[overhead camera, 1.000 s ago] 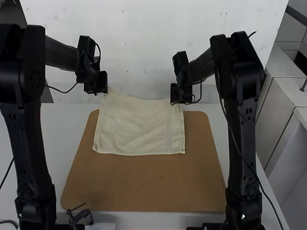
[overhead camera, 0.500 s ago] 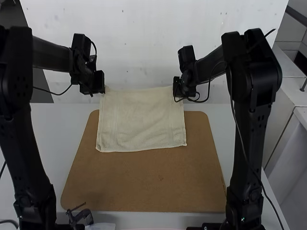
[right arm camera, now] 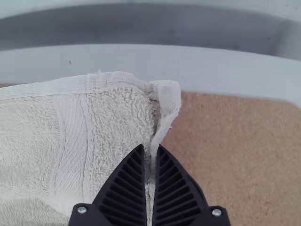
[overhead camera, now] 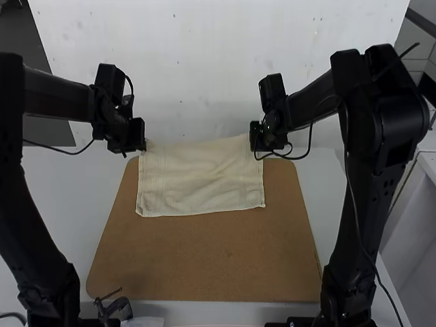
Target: Fold the towel.
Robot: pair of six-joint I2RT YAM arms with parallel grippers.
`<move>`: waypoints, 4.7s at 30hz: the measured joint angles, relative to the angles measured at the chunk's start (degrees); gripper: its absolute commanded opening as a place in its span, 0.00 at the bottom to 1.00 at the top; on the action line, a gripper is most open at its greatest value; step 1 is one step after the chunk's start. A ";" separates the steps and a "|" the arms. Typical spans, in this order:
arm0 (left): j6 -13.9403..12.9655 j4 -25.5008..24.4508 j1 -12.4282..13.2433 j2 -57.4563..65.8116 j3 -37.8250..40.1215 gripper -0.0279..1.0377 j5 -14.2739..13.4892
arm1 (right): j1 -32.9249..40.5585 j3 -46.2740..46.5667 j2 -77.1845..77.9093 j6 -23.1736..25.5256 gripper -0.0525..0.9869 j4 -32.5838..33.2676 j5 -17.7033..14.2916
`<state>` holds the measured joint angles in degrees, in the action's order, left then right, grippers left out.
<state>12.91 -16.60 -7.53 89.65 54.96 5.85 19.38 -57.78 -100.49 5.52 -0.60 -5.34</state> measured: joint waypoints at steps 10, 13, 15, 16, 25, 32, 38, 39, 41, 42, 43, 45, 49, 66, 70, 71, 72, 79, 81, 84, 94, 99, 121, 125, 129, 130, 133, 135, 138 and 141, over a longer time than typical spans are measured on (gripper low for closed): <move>-0.20 -0.09 -2.38 -8.46 -8.17 0.04 0.00 | 1.31 9.60 8.92 -1.36 0.07 0.00 1.33; -0.24 -0.17 -2.97 -11.32 -11.08 0.04 0.00 | 1.64 11.56 11.08 -1.57 0.07 -0.02 1.62; -0.26 -0.33 -2.99 -13.03 -12.72 0.04 0.00 | 1.66 12.55 11.85 -1.70 0.07 -0.07 1.70; -0.39 -0.46 -2.99 -14.03 -13.62 0.04 0.00 | 1.66 13.16 12.22 -1.70 0.07 -0.11 1.73; -1.49 -2.73 -2.99 -21.81 -17.55 0.04 0.00 | 1.64 18.08 17.31 -2.45 0.07 0.04 1.97; -2.75 -2.93 -2.43 -22.49 -19.67 0.04 0.02 | 1.62 20.52 19.06 -2.80 0.07 -0.44 2.12; -4.33 -2.16 -1.68 -20.02 -20.22 0.04 0.00 | 1.62 21.16 19.02 -2.80 0.07 -1.57 2.14; -4.59 -1.60 -1.57 -19.41 -20.26 0.04 0.00 | 1.60 21.16 18.88 -2.80 0.07 -2.16 2.14; -5.05 0.04 -1.09 -17.73 -20.26 0.04 0.00 | 1.60 21.16 18.12 -2.80 0.07 -2.91 2.14; -5.25 0.70 -0.79 -16.57 -20.26 0.04 -0.02 | 1.62 21.14 17.53 -2.80 0.07 -3.34 2.14; -5.38 1.07 -0.57 -15.56 -20.26 0.04 -0.02 | 1.60 21.14 16.79 -2.78 0.07 -3.54 2.14; -5.62 2.03 -0.31 -13.09 -20.24 0.04 -0.02 | 1.62 21.14 15.30 -2.78 0.07 -3.87 2.14; -5.66 4.28 -0.31 -8.35 -20.13 0.04 -0.02 | 1.60 21.07 12.70 -2.78 0.07 -4.74 2.14; -5.64 10.40 -0.35 -1.05 -17.14 0.04 -0.07 | 1.27 19.30 6.84 -2.75 0.07 -7.08 2.12; -5.64 11.45 -0.26 -0.42 -17.14 0.04 -0.04 | 0.46 18.29 6.25 -2.75 0.07 -7.08 2.14; -5.62 12.00 -0.17 -0.33 -17.14 0.04 -0.04 | 0.33 18.08 5.99 -2.75 0.07 -7.15 2.10; -5.62 12.17 0.04 -0.33 -17.14 0.04 -0.02 | 0.22 17.97 5.75 -2.75 0.07 -7.19 2.12; -5.60 12.57 0.39 -0.33 -17.14 0.04 -0.02 | 0.13 17.97 4.55 -2.75 0.07 -7.23 2.14; -5.57 12.66 0.39 -0.35 -17.14 0.04 -0.02 | -0.07 17.99 4.50 -2.75 0.07 -7.17 2.14; -5.27 12.90 0.39 -0.46 -17.14 0.04 -0.02 | -0.57 17.99 4.50 -2.78 0.07 -6.97 2.16; -4.48 14.82 0.37 -3.67 -17.14 0.70 0.00 | -1.25 18.01 4.50 -2.67 0.33 -6.97 2.49; -4.04 15.06 0.35 -3.67 -17.14 0.94 -0.28 | -1.97 18.38 4.50 -2.27 0.84 -7.02 2.36; -3.58 15.37 3.91 -8.35 -17.16 0.95 -1.11 | -2.60 13.27 -1.38 3.63 0.82 0.28 5.77; -3.61 15.43 4.52 -8.35 -17.16 0.95 -1.14 | -1.49 11.10 -2.99 4.15 0.28 1.86 2.73; -3.61 15.74 5.09 -8.35 -17.31 0.95 -1.18 | -0.92 10.21 -4.11 4.79 0.07 1.27 2.60; -3.63 16.20 5.18 -8.35 -17.49 0.95 -1.16 | -0.63 9.90 -4.24 4.92 0.07 1.36 2.54; -3.63 17.14 5.29 -8.35 -18.25 0.95 -1.16 | -0.55 9.79 -4.24 5.03 0.07 1.44 2.75; -3.63 17.33 5.29 -8.35 -18.78 0.95 -1.16 | -0.87 9.79 -4.24 5.03 0.07 1.46 2.97; -3.63 17.35 5.29 -8.35 -19.26 0.95 -1.16 | -2.05 9.79 -4.22 4.98 0.07 1.57 4.61; -3.63 17.33 5.40 -8.94 -19.26 0.95 -1.16 | -3.74 9.79 -3.98 4.66 0.07 2.08 6.93</move>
<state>9.28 0.73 -2.13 80.71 35.70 4.69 15.64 -47.99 -104.47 10.17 1.48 1.58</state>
